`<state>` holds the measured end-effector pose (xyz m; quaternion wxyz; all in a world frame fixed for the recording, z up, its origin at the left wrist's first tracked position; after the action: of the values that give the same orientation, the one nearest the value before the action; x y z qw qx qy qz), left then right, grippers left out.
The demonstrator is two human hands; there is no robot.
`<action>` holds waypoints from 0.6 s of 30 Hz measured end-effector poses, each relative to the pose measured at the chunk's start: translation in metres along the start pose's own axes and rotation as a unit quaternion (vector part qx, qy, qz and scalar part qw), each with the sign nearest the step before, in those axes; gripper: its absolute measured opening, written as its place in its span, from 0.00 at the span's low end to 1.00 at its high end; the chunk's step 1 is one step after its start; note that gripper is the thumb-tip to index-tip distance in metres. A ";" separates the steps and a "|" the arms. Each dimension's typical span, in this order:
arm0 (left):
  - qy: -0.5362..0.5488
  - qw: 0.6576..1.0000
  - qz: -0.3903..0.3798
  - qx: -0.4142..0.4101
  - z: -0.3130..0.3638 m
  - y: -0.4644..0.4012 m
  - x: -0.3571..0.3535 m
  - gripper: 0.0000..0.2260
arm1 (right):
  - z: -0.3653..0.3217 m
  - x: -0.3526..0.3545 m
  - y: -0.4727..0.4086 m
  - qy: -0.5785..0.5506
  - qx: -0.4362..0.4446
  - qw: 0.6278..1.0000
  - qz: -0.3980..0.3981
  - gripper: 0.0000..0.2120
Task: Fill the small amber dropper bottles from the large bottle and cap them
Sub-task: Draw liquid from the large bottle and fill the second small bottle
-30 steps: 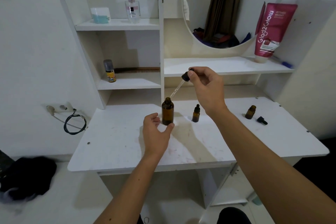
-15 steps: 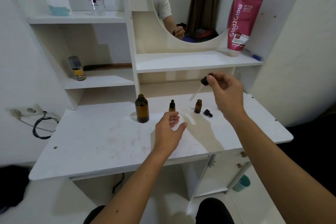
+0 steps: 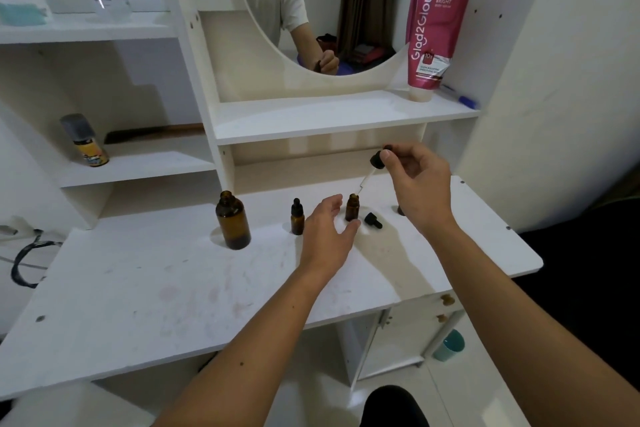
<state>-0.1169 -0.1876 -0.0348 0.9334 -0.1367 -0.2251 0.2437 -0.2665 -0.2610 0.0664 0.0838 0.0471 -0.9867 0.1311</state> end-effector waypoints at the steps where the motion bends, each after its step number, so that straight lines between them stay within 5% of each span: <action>1: -0.003 1.000 0.002 -0.002 0.000 -0.004 -0.002 0.26 | 0.001 -0.001 -0.001 0.001 0.006 1.000 -0.007 0.07; 8: -0.027 0.999 0.022 -0.033 -0.004 -0.016 -0.010 0.14 | 0.014 -0.018 -0.004 0.056 0.031 0.997 -0.047 0.06; 18: -0.029 0.998 0.021 -0.047 -0.006 -0.017 -0.009 0.12 | 0.021 -0.029 -0.010 0.110 -0.012 0.993 -0.047 0.03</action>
<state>-0.1146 -0.2072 -0.0370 0.9137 -0.1784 -0.2604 0.2560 -0.2397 -0.2743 0.0442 0.1981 0.0772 -0.9698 0.1196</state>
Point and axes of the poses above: each hand's wrist, its own y-axis away from the middle knuckle, its own x-axis out of the back of the hand, z = x × y, the point moved 4 cm from there along -y, towards the middle knuckle, and after that the axes turned 11 degrees about -x, right-handed, at the moved point
